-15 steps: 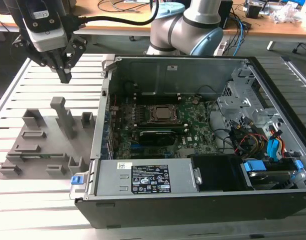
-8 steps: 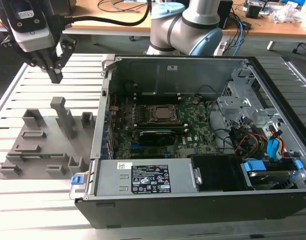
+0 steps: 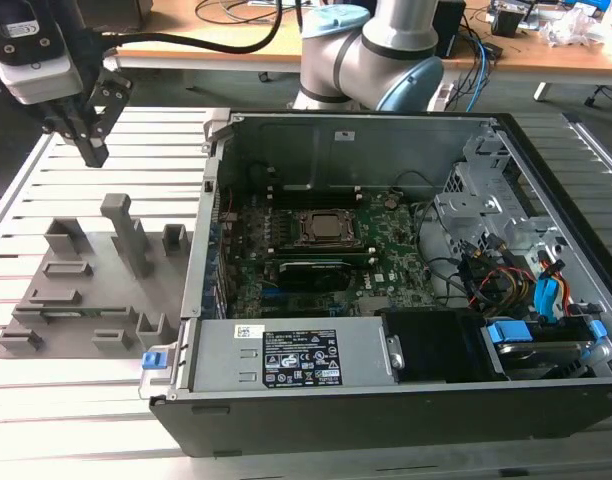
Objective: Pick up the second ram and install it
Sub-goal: 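Reach for the second ram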
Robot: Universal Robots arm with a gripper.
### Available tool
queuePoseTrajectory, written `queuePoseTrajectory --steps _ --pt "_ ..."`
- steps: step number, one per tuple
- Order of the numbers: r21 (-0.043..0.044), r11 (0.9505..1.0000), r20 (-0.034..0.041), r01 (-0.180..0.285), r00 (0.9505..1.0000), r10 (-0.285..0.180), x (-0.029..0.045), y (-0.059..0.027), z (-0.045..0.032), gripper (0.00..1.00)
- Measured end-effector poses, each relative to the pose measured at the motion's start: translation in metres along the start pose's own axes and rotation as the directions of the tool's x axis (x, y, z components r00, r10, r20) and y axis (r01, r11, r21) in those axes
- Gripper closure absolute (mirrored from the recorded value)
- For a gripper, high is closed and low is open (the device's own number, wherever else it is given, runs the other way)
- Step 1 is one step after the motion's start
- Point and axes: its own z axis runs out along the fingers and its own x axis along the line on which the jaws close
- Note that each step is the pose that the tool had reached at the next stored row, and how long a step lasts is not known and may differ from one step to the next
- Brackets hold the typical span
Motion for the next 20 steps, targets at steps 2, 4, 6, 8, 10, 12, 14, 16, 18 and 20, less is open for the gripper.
queuePoseTrajectory --steps 2,4,6,8,10,12,14,16,18,20 --pt "0.0000 1.0000 0.0000 0.000 1.0000 0.000 0.0059 -0.0005 0.0000 0.89" --pt "0.0000 1.0000 0.0000 0.000 1.0000 0.000 0.0120 -0.0009 -0.0001 0.89" --pt "0.0000 1.0000 0.0000 0.000 1.0000 0.000 0.0178 -0.0013 -0.0001 0.89" --pt "0.0000 1.0000 0.0000 0.000 1.0000 0.000 0.0209 -0.0016 -0.0002 0.89" --pt "0.0000 1.0000 0.0000 0.000 1.0000 0.000 0.0262 -0.0020 -0.0002 0.89" --pt "0.0000 1.0000 0.0000 0.000 1.0000 0.000 0.0289 -0.0071 -0.0003 0.89" --pt "0.0000 1.0000 0.0000 0.000 1.0000 0.000 0.0295 -0.0129 -0.0004 0.89" --pt "0.0000 1.0000 0.0000 0.000 1.0000 0.000 0.0313 -0.0183 -0.0006 0.89" --pt "0.0000 1.0000 0.0000 0.000 1.0000 0.000 0.0387 -0.0219 -0.0007 0.89" --pt "0.0000 1.0000 0.0000 0.000 1.0000 0.000 0.0428 -0.0231 -0.0007 0.89"
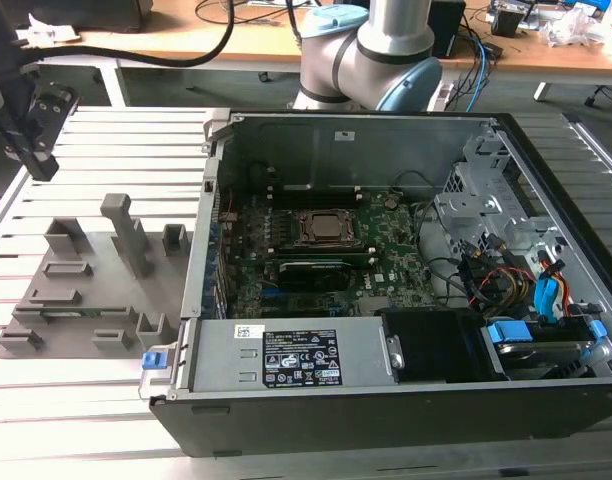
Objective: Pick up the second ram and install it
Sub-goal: 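Reach for the second ram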
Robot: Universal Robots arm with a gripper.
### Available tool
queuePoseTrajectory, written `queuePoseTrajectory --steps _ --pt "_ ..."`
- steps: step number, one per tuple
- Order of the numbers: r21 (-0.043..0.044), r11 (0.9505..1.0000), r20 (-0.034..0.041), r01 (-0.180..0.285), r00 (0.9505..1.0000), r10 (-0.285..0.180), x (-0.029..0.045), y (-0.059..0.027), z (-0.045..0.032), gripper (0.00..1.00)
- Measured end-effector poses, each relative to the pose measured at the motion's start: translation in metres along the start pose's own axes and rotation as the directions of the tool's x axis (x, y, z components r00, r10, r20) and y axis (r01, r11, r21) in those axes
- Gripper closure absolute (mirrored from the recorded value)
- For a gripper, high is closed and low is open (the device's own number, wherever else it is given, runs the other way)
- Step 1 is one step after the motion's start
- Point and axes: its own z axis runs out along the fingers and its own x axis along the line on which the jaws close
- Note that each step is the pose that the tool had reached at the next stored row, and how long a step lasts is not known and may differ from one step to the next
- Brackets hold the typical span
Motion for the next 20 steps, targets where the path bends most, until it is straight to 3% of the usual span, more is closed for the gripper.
queuePoseTrajectory --steps 6,7,11,13,14,16,18,20 --pt "0.0000 1.0000 0.0000 0.000 1.0000 0.000 0.0130 -0.0018 0.0002 0.89" --pt "-0.0001 1.0000 0.0001 0.000 1.0000 0.000 0.0178 -0.0023 0.0003 0.89" --pt "0.0002 1.0000 -0.0038 0.006 1.0000 -0.006 0.0200 -0.0029 0.0007 0.89" --pt "0.0010 0.9989 -0.0058 0.048 0.9988 -0.048 0.0200 -0.0029 0.0010 0.89" --pt "0.0028 0.9981 -0.0073 0.062 0.9981 -0.062 0.0200 -0.0029 0.0010 0.89" --pt "0.0195 0.9970 -0.0154 0.075 0.9971 -0.075 0.0200 -0.0030 0.0013 0.89" --pt "0.0318 0.9966 -0.0313 0.076 0.9967 -0.075 0.0199 -0.0030 0.0018 0.89" --pt "0.0316 0.9967 -0.0343 0.075 0.9967 -0.074 0.0201 -0.0030 0.0024 0.89"
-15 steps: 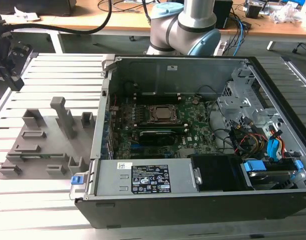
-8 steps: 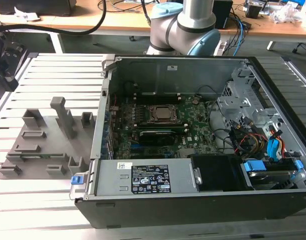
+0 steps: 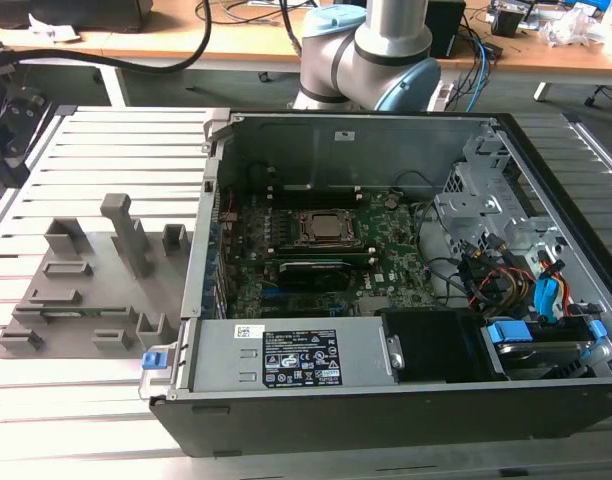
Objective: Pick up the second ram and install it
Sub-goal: 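Reach for the second ram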
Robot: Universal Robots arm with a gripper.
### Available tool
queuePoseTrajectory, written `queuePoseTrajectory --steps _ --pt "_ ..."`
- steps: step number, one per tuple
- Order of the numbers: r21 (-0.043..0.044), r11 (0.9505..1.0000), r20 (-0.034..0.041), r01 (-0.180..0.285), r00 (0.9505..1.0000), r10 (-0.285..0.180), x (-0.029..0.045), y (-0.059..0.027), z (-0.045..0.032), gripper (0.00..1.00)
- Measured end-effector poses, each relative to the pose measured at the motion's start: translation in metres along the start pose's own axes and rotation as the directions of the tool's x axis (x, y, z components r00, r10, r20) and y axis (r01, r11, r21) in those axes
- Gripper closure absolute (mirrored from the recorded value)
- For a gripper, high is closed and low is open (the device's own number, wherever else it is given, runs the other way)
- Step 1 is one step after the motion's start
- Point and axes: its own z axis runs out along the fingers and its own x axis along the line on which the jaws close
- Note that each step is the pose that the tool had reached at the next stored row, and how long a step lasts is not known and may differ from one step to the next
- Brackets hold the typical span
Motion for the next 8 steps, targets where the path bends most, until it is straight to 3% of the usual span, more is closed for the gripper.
queuePoseTrajectory --steps 8 --pt "0.0021 1.0000 -0.0007 0.000 1.0000 0.000 -0.0040 -0.0063 0.0034 0.89"
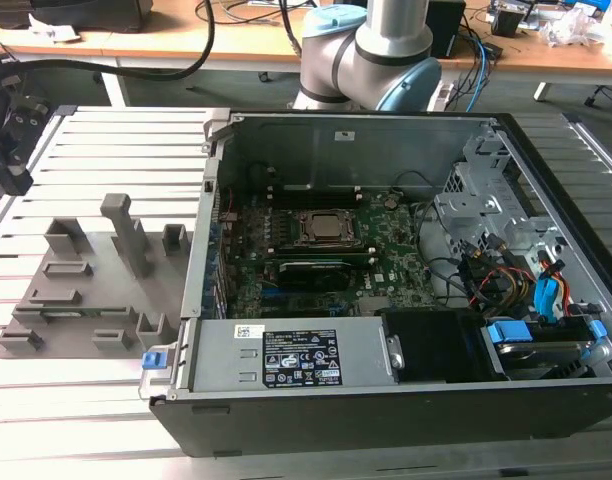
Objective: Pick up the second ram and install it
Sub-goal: 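Reach for the second ram, then pick up the second ram and move it above second insertion slot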
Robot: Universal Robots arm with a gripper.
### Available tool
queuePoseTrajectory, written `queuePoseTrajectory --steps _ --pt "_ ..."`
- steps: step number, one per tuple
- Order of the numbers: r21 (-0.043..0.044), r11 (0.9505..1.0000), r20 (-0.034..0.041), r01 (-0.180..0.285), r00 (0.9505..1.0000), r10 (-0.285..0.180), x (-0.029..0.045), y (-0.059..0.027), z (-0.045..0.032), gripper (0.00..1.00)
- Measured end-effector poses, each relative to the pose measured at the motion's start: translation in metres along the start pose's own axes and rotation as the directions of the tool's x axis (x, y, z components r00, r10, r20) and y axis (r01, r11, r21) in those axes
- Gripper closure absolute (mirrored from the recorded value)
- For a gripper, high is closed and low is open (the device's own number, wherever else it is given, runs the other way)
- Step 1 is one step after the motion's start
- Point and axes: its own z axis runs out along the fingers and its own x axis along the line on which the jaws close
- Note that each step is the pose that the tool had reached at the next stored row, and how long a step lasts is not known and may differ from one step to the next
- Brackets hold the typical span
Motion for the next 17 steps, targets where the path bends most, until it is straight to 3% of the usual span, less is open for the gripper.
queuePoseTrajectory --steps 17 --pt "0.0000 1.0000 -0.0001 0.000 1.0000 0.000 -0.0001 -0.0001 0.0001 0.89"
